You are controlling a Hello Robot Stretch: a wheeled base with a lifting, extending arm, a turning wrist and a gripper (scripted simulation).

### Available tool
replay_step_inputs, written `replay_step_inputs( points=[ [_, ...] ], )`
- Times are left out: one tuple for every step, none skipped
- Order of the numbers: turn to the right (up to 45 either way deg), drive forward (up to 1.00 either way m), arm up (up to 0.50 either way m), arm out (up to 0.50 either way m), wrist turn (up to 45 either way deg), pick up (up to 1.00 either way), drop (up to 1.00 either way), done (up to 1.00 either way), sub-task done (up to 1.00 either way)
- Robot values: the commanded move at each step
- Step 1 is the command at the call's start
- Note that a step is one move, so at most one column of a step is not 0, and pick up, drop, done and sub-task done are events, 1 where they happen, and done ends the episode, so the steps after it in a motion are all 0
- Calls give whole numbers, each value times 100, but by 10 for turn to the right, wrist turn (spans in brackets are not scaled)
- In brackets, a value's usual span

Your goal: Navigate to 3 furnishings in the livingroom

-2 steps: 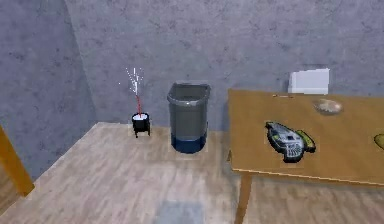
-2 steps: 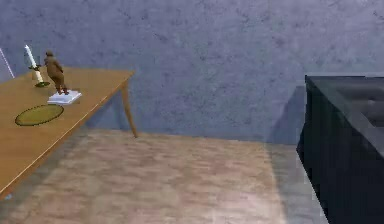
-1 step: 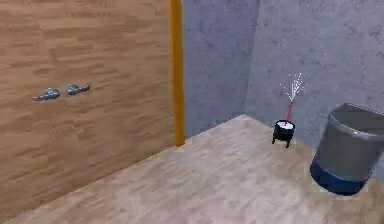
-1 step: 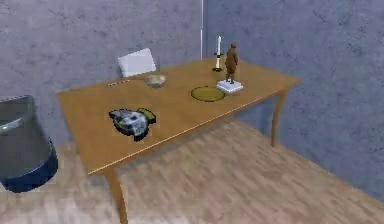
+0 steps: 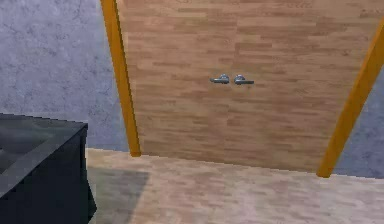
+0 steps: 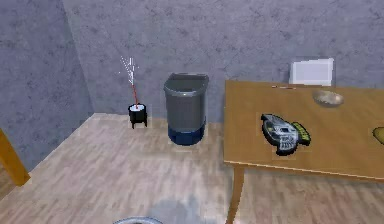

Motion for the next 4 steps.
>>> replay_step_inputs(
  points=[
    [-90, 0, 0, 0, 0, 0, 0, 0, 0],
    [-30, 0, 0, 0, 0, 0, 0, 0, 0],
    [0, 100, 0, 0, 0, 0, 0, 0, 0],
    [0, 25, 0, 0, 0, 0, 0, 0, 0]
  ],
)
